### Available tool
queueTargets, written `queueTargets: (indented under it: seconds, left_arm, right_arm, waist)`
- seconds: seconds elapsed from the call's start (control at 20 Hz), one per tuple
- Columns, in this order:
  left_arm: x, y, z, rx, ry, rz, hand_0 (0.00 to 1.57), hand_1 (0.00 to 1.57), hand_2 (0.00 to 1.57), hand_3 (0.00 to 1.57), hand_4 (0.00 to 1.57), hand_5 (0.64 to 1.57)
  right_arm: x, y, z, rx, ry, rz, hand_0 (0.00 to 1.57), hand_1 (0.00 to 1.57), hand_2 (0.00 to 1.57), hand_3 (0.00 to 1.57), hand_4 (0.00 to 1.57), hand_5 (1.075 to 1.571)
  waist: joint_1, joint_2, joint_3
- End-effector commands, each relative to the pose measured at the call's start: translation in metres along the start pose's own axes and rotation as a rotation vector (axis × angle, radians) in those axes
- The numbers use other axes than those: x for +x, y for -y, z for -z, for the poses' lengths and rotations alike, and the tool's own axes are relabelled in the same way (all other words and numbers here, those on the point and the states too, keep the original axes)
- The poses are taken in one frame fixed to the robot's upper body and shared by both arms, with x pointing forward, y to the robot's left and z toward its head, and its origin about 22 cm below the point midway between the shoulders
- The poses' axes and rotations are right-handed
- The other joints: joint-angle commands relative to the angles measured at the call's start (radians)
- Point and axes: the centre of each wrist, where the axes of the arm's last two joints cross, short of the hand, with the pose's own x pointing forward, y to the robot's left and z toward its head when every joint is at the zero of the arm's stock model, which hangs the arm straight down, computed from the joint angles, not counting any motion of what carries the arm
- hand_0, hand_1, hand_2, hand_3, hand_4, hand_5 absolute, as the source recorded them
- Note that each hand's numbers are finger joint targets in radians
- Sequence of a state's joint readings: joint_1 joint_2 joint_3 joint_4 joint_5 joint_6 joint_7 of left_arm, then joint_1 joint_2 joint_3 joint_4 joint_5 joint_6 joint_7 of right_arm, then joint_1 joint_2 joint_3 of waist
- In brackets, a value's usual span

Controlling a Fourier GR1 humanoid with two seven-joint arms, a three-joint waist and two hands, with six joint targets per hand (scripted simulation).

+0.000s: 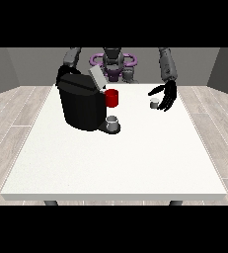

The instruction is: Insert the coffee pod into the coffee machine and close the lid

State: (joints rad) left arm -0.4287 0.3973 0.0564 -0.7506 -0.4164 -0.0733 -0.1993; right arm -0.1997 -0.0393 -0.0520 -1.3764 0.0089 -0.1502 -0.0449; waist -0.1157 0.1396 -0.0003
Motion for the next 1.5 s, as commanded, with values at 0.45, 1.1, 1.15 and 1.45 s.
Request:
queueTargets:
  seconds: [0.45,1.1,1.15,1.45]
  left_arm:
    - [-0.020,0.003,0.004,0.194,0.045,0.129,0.84,0.84,0.97,0.74,0.39,1.571]
    - [-0.007,-0.005,0.016,0.111,0.119,0.280,1.27,1.27,1.40,1.36,0.51,1.571]
    - [0.020,0.006,0.026,0.061,0.163,0.288,1.32,1.32,1.43,1.41,0.55,1.571]
    - [0.068,-0.014,0.044,0.031,0.279,0.251,1.39,1.39,1.41,1.35,0.58,1.571]
  right_arm:
    - [0.008,-0.014,-0.010,0.028,0.048,0.039,0.00,0.00,0.00,0.00,0.51,1.571]
    - [0.015,0.000,0.007,-0.004,-0.008,0.048,0.00,0.00,0.00,0.00,0.44,1.571]
    - [-0.017,-0.001,0.006,-0.057,-0.029,0.040,0.00,0.00,0.00,0.00,0.44,1.571]
    - [-0.025,0.003,0.002,-0.036,-0.063,0.039,0.00,0.00,0.00,0.00,0.47,1.571]
  waist:
    - [-0.056,0.061,-0.0005]
    - [-0.022,0.019,-0.0002]
    - [0.026,0.008,0.0004]
    - [0.013,-0.051,0.0006]
